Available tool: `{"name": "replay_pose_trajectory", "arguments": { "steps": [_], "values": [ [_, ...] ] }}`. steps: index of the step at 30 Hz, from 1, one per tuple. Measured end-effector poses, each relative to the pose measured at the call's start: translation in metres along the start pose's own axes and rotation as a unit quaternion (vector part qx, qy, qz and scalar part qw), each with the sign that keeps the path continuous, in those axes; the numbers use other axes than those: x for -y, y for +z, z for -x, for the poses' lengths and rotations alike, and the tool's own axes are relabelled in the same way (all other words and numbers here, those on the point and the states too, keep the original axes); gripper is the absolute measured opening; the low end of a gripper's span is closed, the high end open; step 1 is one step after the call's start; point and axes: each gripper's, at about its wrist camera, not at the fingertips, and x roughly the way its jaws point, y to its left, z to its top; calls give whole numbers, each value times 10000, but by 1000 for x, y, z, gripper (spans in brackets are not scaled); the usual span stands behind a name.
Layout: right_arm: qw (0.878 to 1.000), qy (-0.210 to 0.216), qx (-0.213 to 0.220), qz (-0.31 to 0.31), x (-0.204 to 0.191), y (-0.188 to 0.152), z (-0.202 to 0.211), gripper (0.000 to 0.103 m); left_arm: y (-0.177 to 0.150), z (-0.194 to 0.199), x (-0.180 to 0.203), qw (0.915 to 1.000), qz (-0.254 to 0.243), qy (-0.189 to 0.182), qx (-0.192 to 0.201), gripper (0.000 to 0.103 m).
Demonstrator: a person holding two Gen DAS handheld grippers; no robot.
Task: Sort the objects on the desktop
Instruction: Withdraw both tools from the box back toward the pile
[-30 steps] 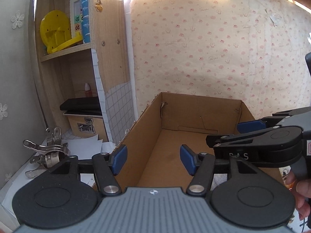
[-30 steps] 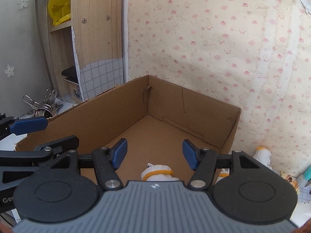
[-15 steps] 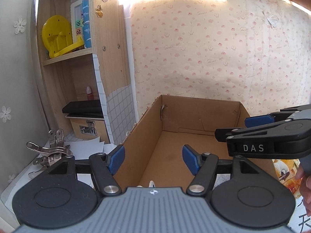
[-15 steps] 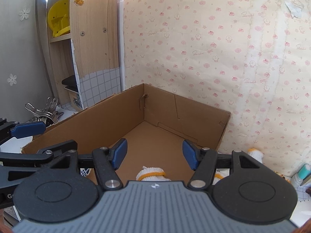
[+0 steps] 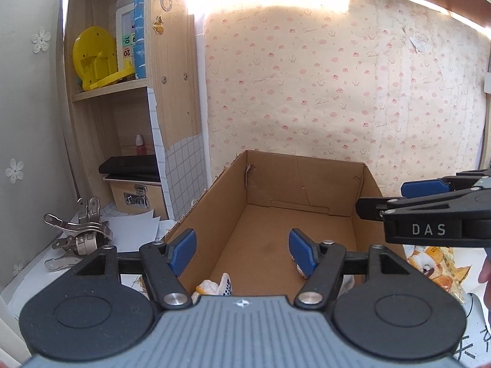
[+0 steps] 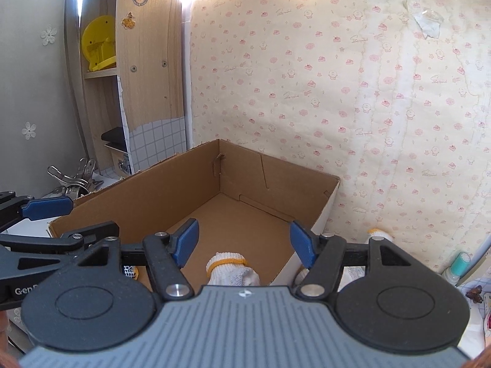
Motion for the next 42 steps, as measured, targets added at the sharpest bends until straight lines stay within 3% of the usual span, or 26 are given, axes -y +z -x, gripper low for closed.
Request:
{"name": "replay_pose_trajectory", "arguments": {
  "steps": [24, 42],
  "values": [
    [9992, -258, 122, -294, 46, -50, 68, 65, -20, 47, 61, 9990, -265, -356, 92, 74],
    [9966, -544, 73, -612, 88, -85, 96, 65, -46, 55, 106, 9963, -480, -711, -98, 74]
  ]
}}
